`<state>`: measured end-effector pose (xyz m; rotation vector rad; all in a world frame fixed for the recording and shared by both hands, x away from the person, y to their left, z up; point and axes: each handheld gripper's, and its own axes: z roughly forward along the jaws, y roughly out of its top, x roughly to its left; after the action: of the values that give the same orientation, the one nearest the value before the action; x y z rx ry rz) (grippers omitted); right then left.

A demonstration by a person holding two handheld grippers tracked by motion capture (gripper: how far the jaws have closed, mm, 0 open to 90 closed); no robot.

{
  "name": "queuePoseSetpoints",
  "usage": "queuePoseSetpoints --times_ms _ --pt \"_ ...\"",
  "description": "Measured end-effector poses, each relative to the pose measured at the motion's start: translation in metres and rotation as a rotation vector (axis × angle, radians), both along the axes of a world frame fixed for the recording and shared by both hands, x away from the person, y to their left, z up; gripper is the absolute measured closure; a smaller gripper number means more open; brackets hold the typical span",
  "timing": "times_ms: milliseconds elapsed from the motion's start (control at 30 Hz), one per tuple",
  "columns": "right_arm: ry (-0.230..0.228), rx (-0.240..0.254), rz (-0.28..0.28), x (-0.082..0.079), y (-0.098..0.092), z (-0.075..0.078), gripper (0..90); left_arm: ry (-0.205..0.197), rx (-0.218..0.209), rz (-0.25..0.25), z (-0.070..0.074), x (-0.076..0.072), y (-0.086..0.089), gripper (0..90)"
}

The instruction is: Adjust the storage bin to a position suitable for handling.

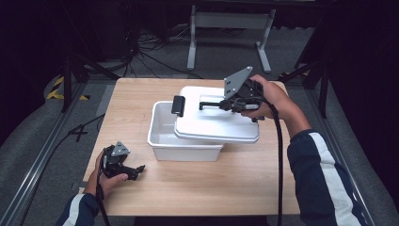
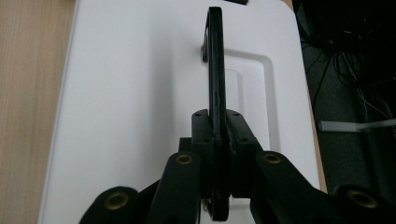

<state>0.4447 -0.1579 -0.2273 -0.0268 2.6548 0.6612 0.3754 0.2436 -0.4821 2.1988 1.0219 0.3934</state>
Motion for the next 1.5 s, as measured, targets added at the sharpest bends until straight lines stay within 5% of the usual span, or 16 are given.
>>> queuePoseSetpoints --times_ms 967,1500 --pt "-0.038 0.068 -0.161 -0.019 -0.122 0.007 84.2 -0.004 0.002 -0.008 0.0 0.0 0.001 0.6" --pt "-0.02 0.089 -0.259 -0.018 -0.167 -0.014 84.3 -0.004 0.002 -0.008 0.0 0.0 0.001 0.6"
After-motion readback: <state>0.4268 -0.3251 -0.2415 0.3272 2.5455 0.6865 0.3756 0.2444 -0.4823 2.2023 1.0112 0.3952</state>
